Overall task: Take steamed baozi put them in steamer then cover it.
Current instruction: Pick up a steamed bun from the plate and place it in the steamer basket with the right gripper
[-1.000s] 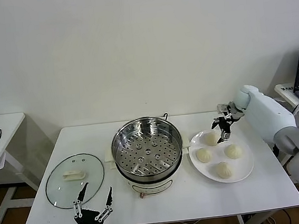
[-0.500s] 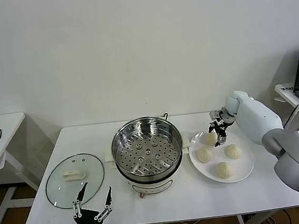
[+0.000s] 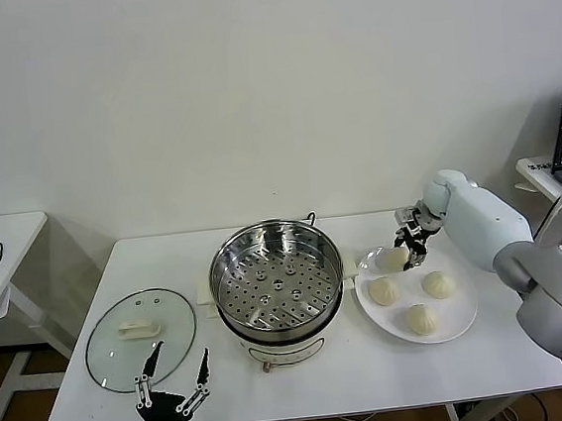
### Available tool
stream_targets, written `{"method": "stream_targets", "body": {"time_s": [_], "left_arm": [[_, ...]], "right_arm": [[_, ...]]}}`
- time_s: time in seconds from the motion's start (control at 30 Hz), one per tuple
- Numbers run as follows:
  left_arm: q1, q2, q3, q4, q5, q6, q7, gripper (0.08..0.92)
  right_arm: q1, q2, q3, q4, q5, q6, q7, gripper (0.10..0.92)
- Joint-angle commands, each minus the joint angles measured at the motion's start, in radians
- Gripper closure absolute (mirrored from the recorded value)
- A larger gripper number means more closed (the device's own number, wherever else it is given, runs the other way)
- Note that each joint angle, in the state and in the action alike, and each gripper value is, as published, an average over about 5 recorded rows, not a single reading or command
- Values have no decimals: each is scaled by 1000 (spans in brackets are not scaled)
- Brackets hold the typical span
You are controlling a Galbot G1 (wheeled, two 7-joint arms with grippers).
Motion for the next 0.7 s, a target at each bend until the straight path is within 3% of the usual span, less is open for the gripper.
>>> {"method": "stream_targets", "body": {"time_s": [0.03, 0.3, 0.7], "left_arm": [[2, 3, -2, -11, 0, 2, 0, 177], [5, -2, 4, -21, 7, 4, 0, 177], [8, -5, 1, -29, 10, 3, -3, 177]], "right_arm": [[107, -123, -79, 321, 122, 147, -36, 370], [305, -149, -219, 615, 190, 384, -57, 364], [366, 16, -304, 742, 87, 538, -79, 369]]}}
